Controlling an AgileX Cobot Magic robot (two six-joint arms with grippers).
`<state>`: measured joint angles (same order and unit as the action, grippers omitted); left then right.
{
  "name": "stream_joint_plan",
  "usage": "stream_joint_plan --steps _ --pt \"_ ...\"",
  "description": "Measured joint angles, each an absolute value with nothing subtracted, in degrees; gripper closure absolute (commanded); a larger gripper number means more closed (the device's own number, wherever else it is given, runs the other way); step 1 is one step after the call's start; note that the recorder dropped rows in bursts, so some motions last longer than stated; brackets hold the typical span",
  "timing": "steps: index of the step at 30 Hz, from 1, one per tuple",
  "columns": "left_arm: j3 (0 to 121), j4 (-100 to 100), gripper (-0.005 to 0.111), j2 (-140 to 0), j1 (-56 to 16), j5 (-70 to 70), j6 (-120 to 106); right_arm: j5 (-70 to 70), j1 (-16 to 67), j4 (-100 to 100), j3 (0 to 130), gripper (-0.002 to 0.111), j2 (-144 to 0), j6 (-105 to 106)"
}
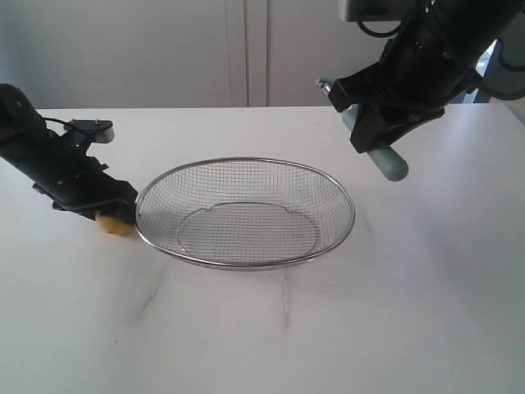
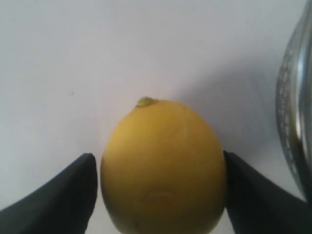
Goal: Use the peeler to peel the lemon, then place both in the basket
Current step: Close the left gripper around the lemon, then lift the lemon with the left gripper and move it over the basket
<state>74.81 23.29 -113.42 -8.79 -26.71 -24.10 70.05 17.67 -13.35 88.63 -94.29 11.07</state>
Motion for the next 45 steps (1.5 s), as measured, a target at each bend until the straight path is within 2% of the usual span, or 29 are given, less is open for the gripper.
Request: stream_joint_plan --steps 21,24,25,26,27,32,45 --pt "75.02 22.52 0.037 -115.11 -8.79 -25.37 -25.37 70.05 17.67 -13.25 88.63 0.108 -94.29 11.17" --pt "75.14 22.52 0.049 -115.14 -8.79 -25.22 -25.57 70.05 17.67 -13.25 88.63 0.108 -94.29 11.28" --pt "75.14 22.52 0.061 -115.23 -8.79 -25.11 -25.57 70.05 17.67 -13.25 88.63 0.108 -94.29 11.4" --pt "75.14 22.52 0.065 -115.23 -8.79 -25.01 -25.57 70.05 17.67 -13.25 88.63 0.108 -94.29 11.51" --pt "75.14 22.52 0.078 -115.23 -8.79 -25.01 -25.57 70.05 17.67 -13.25 88.63 0.108 -94.29 11.51" --pt "75.14 22.52 0.107 -115.23 -8.79 -25.01 -25.57 70.05 17.67 -13.25 88.63 0.108 -94.29 11.61" --pt "75.03 22.07 0.107 -110.62 -8.79 -25.91 -22.66 70.05 17.67 -13.25 88.63 0.108 -94.29 11.74"
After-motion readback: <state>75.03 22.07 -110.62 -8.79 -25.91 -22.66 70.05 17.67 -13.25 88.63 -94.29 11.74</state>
